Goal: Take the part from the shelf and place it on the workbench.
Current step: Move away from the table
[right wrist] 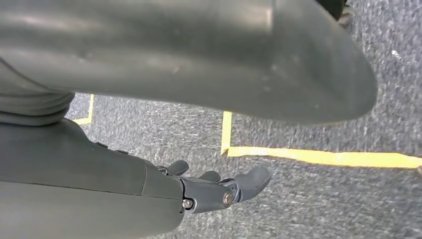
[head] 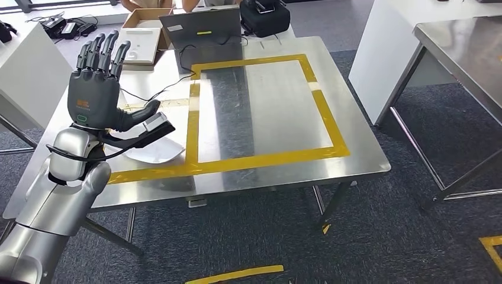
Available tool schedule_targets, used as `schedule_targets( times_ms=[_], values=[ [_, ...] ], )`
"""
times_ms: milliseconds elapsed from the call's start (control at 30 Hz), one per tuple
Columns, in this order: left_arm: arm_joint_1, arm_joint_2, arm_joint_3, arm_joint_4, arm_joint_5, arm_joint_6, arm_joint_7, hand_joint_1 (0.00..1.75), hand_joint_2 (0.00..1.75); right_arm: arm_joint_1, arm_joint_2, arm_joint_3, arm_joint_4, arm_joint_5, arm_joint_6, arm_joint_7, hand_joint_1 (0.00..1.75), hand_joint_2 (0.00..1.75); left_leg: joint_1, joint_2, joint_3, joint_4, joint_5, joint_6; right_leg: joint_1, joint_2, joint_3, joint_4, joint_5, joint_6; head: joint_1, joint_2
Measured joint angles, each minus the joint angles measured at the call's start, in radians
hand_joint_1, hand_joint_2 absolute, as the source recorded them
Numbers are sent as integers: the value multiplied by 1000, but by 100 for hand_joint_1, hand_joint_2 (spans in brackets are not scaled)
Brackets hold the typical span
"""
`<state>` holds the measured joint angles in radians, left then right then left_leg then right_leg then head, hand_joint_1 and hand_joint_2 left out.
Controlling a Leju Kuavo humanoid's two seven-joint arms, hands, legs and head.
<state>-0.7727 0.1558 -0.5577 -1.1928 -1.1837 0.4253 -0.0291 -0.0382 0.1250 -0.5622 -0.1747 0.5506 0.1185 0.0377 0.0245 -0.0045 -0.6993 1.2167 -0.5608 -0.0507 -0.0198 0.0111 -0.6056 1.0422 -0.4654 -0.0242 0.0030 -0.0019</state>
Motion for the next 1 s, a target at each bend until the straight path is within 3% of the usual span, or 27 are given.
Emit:
schedule_targets(
  times_ms=[33, 67, 100, 167, 233, 267, 367, 400, 433, 500, 533, 567, 600, 633, 700, 767, 867, 900, 933, 1000],
  values=[
    [1, -1, 0, 0, 0, -4, -1, 0, 0, 0, 0, -1, 0, 0, 0, -2, 0, 0, -1, 0, -14, 58, -28, 1, 4, 0, -10, 0, 7, -2, 0, 0],
    [3, -1, -1, 0, 0, -9, -1, 0, 0, 0, 0, -1, 0, 0, 1, -4, 0, 0, -3, 0, -14, 88, -37, 4, 8, 0, -19, 0, 15, -4, 0, 0],
    [4, -3, -1, -1, 0, -12, -1, 0, 0, 0, 0, -1, 0, 0, 2, -6, 0, 0, -6, 0, 4, 81, -26, 9, 12, -1, -29, 1, 22, -5, 0, 0],
    [4, -6, -2, -3, 0, -14, -1, 0, 0, 0, 2, -1, 0, 0, 4, -8, 0, 0, -16, 0, 88, -32, 15, 29, 17, -1, -43, 1, 36, -5, 1, 0],
    [1, -9, -2, -8, -1, -14, -1, 0, 0, 0, 4, -2, 0, 0, 4, -9, 0, 0, -27, 0, 167, -151, 31, 44, 19, -1, -50, 0, 49, 1, 1, 0],
    [0, -11, -2, -10, -1, -14, -1, 0, 0, 0, 5, -2, 0, 0, 4, -10, 0, 0, -32, 0, 182, -182, 30, 48, 17, -1, -51, -1, 56, 7, 1, 0],
    [-3, -15, -2, -12, -1, -15, -1, 0, 0, 0, 6, -4, 0, 0, 4, -11, 0, 0, -35, 3, 177, -200, 50, 60, 14, -1, -55, -6, 66, 26, 1, 0],
    [-4, -17, -3, -12, -1, -15, -1, 0, 0, 1, 7, -5, 0, 0, 5, -11, 0, 0, -32, 5, 172, -206, 61, 68, 14, -1, -61, 6, 47, 32, 2, 0],
    [-5, -19, -3, -12, -1, -16, -1, 0, 0, 1, 6, -6, 0, 0, 5, -11, 0, 0, -28, 7, 164, -210, 75, 74, 13, -1, -72, 36, 11, 38, 4, 0],
    [-4, -21, -4, -12, -1, -18, -1, 0, 0, 0, 6, -7, 0, 0, 4, -9, 0, 0, -25, 9, 138, -210, 97, 80, 8, -3, -103, 144, -85, 49, 6, 0],
    [-2, -22, -4, -12, -1, -19, -1, 0, 0, 0, 6, -7, 0, 0, 4, -8, 0, 0, -25, 9, 123, -208, 108, 79, 6, -3, -116, 202, -116, 54, 6, 0],
    [1, -23, -5, -12, -1, -21, -1, 0, 0, 0, 5, -8, 0, 0, 4, -7, 0, 0, -24, 9, 108, -205, 117, 78, 5, -4, -118, 241, -124, 58, 6, 0],
    [3, -23, -6, -12, -1, -21, -1, 0, 0, 0, 5, -8, 0, 0, 4, -7, 0, 0, -23, 10, 92, -201, 125, 75, 3, -4, -106, 251, -111, 61, 6, 0],
    [4, -24, -6, -12, -2, -22, 0, 0, 0, 0, 4, -8, 0, 0, 3, -6, 0, 0, -21, 10, 77, -194, 133, 71, 2, -5, -77, 225, -84, 64, 6, 0],
    [5, -24, -6, -12, -5, -24, 3, 0, 0, -2, 4, -8, 0, 0, 0, -5, 0, 0, -18, 11, 48, -178, 145, 61, 0, -6, 14, 102, -59, 66, 6, 0],
    [5, -23, -6, -14, -9, -24, 8, 0, 0, -2, 5, -9, 0, -1, -2, -2, 0, 0, -20, 10, 34, -168, 155, 48, 4, -3, 67, 18, -69, 53, 6, 0],
    [11, -20, -6, -14, -11, -21, 16, 0, 0, -2, 5, -14, 0, -3, -2, 2, 0, 0, -19, 8, 29, -171, 172, 29, 7, -2, 59, 6, -58, 21, 7, 0],
    [16, -17, -5, -14, -12, -20, 18, 0, 0, -3, 5, -16, 0, -3, -2, 3, 0, 0, -18, 7, 23, -164, 160, 23, 6, -4, 52, 4, -47, 11, 6, 0],
    [23, -13, -3, -14, -14, -19, 20, 0, 0, -3, 4, -17, 0, -2, -2, 3, 0, 0, -17, 6, 12, -140, 128, 18, 4, -6, 42, 1, -35, 4, 5, 0],
    [41, -6, 4, -19, -22, -16, 26, 0, 0, -3, 4, -20, 0, 0, -2, 4, 0, 0, -15, 5, -19, -34, 29, 11, 4, -7, 15, 0, -12, -4, 3, 0]
  ],
)
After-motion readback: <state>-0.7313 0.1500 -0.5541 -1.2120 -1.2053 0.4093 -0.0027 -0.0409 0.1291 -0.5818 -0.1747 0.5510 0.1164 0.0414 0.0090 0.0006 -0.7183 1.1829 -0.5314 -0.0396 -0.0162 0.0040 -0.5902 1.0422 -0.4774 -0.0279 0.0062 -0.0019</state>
